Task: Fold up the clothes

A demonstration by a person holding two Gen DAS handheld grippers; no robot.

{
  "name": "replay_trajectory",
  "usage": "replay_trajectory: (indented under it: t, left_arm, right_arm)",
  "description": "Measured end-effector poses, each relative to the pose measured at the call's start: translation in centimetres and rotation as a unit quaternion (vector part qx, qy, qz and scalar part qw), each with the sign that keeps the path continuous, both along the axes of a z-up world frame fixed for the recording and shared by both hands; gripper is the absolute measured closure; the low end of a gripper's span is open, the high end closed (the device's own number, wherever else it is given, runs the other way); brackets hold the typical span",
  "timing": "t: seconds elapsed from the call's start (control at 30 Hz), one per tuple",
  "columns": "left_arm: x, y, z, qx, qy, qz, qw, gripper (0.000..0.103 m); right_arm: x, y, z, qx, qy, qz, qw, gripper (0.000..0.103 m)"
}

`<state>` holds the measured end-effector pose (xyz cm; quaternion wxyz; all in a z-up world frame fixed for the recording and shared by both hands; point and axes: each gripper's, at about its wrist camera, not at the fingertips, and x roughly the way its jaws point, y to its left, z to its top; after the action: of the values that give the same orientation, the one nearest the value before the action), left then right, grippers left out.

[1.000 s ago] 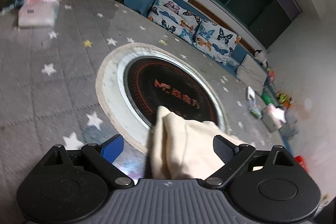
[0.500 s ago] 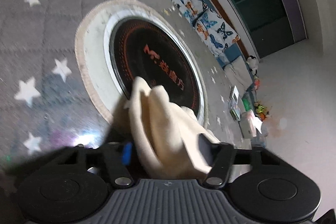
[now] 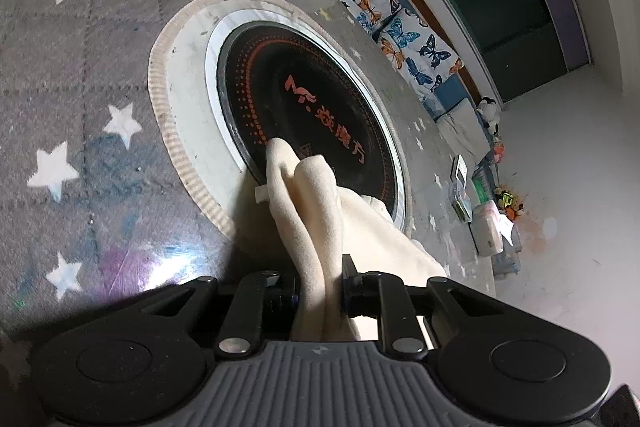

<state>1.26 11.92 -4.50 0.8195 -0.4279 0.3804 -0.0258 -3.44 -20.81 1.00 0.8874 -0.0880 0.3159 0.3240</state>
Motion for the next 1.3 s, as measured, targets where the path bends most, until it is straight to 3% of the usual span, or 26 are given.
replay_trajectory:
  t: [0.23, 0.57, 0.73, 1.03, 1.3]
  left_arm:
    - [0.2, -0.7, 0.5, 0.025, -0.003, -0.002, 0.9997, 0.083]
    - [0.5, -1.1, 0.9, 0.049, -0.003, -0.008, 0.9988, 0.083]
    - [0.5, -1.5, 1.5, 0.062, -0.009, -0.013, 0.9980, 0.084]
    - [2.1, -5.1, 5.0, 0.099, -0.056, -0.064, 0.9915, 0.086]
    - [6.2, -13.0, 6.5, 0.110, -0.080, -0.141, 0.9805, 0.086]
  right_arm:
    - [4.2, -5.7, -1.8, 0.003, 0.035, -0.123, 0.992, 0.059]
    - [6.7, -7.5, -3.7, 0.055, 0.080, -0.158, 0.983, 0.056]
    - [7.0, -7.7, -3.8, 0.081, 0.083, -0.164, 0.980, 0.091]
    - [5.0, -10.2, -0.8, 0.101, 0.031, -0.185, 0.977, 0.093]
    - [4.3, -15.7, 1.9, 0.078, -0.021, -0.251, 0.965, 0.093]
